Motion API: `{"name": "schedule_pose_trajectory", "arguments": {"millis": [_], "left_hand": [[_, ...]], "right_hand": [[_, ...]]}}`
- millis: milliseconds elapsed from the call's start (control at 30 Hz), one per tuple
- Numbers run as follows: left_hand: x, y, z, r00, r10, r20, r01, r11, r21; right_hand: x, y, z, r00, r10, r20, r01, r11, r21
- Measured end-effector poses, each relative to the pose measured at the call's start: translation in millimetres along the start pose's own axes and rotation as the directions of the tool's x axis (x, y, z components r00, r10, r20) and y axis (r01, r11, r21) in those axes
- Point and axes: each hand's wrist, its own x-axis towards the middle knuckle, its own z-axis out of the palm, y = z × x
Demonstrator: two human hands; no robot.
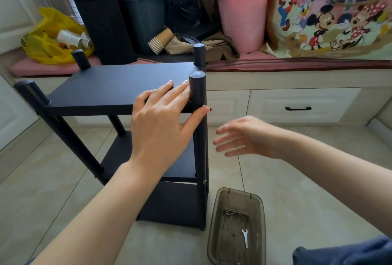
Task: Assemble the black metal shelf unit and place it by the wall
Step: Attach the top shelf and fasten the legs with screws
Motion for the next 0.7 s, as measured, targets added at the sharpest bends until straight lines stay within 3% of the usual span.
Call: {"name": "schedule_pose_trajectory", "arguments": {"millis": [133,333,433,567,700], "left_hand": [[0,0,1,1.0,0.008,-0.014,-0.008,1.0,-0.002],[1,0,1,1.0,-0.008,-0.014,0.008,1.0,-0.014],[0,0,1,1.0,-0.015,0.0,0.015,1.0,-0.012],[0,0,1,1.0,-0.022,0.0,0.022,0.999,-0.023],[0,0,1,1.0,-0.021,0.018,0.021,0.999,-0.029]], "right_hand": [[24,56,-10,0.982,0.184,0.036,-0.177,0.972,-0.153],[62,169,11,0.906,0.41,0.104,-0.386,0.903,-0.189],[73,225,26,0.882,0.471,0.021,-0.444,0.845,-0.297],[83,287,35,0.844,0.531,-0.08,-0.504,0.732,-0.457],[78,312,48,0.822,0.567,-0.053,-0.411,0.527,-0.744]]}}
